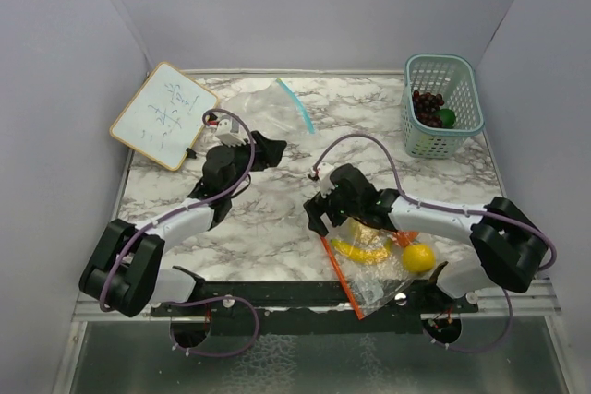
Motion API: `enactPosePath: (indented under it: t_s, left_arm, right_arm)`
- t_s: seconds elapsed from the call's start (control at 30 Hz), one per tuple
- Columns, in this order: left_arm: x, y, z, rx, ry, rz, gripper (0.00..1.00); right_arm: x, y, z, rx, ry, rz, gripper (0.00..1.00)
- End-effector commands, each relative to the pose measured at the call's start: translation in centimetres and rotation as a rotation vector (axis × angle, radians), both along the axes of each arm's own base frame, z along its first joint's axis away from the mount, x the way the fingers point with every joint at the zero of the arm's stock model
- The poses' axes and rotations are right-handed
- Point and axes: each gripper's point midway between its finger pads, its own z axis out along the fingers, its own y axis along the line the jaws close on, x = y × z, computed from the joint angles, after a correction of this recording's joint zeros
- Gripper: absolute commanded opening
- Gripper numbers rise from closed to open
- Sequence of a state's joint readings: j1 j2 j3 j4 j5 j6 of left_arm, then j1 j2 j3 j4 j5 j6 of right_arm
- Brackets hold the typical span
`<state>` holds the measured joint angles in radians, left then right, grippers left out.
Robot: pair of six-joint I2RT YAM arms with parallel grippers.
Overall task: Open the zip-top bag and remove the fake food
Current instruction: Open the zipper of the food storage bag at the center of the board.
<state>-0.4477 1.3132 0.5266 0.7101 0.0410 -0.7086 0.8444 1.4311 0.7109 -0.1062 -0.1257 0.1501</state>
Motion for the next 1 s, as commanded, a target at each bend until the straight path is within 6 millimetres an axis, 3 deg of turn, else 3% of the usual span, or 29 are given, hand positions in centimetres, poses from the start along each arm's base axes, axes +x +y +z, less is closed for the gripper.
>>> enactPosePath:
  t_s: [0.0,0.27,0.63,0.73,0.8,0.97]
  left_arm:
    - [0.1,1.4,0.5,-0.016,-0.014,0.046,0.79]
    - [0.1,2.3,0.8,-0.03,-0.026,0.073,0.79]
    - [0.1,1.7,-0.8,-0.049,0.003,0.046,0.79]
    - [0.0,1.9,-0.9,-0.045,0.005,0.05,0.79]
    - [-0.1,1.9,-0.9,-0.043,0.005,0.049,0.79]
    - [-0.6,1.0,-1.2,-0.039,0.006,-0.014,0.79]
  right_arm:
    - [1.2,0.1,-0.4,-0.079,-0.058,-0.033,0.84]
    - [0.0,0.5,-1.4,-0.12,-0.034,0.034,0.75]
    - [0.3,0.6,-2.2,-0.138,-0.023,0.023,0.33]
    - [0.6,0.8,-1.8,-0.126,-0.035,0.012,0.12]
    - [1.1,0.9,-1.3,-0.125,-0.054,-0.004,0.03]
    - [3.7,2.0,1.6,-0.115,-0.159,-0.027,0.02]
